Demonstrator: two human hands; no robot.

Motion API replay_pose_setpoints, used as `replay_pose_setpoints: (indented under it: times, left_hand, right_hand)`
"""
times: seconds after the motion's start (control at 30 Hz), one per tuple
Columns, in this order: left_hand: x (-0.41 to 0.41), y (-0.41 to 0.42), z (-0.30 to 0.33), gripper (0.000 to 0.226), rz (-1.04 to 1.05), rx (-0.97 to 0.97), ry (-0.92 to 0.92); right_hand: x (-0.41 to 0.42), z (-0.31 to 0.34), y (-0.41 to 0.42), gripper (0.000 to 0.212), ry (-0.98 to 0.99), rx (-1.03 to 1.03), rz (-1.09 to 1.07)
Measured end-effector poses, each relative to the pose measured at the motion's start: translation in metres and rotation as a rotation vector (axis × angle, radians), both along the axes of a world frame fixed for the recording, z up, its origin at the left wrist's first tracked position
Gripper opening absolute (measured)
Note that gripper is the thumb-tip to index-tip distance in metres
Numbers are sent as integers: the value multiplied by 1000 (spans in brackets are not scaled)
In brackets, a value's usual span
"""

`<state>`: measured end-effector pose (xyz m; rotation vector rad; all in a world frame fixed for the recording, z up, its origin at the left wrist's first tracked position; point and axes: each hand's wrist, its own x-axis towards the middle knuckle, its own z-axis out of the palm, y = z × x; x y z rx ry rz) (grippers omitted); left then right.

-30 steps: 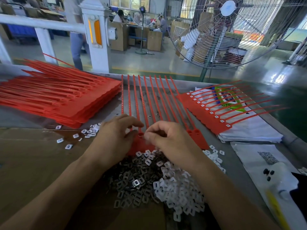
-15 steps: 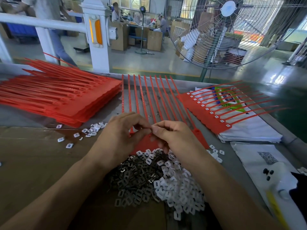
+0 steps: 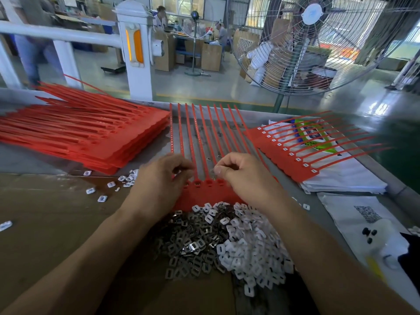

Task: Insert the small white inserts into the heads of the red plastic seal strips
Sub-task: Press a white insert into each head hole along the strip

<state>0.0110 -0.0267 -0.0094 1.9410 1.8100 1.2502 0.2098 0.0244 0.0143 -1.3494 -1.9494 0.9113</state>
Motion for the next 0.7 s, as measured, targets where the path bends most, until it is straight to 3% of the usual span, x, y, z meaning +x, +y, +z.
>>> replay_pose_setpoints:
  times: [0.1,0.27,0.7]
  left_hand:
    - [-8,1,0,15,124,-157,176]
    - [-10,-4,3,32,98,-296,246]
    - [-8,-3,2,38,83,-315,190]
  right_hand:
    - [-5,1,9,17,-173,30,-15]
    - [-15,-10,11,15,-328,94,-40]
    - [-18,-15,10,15,-319,124,-60]
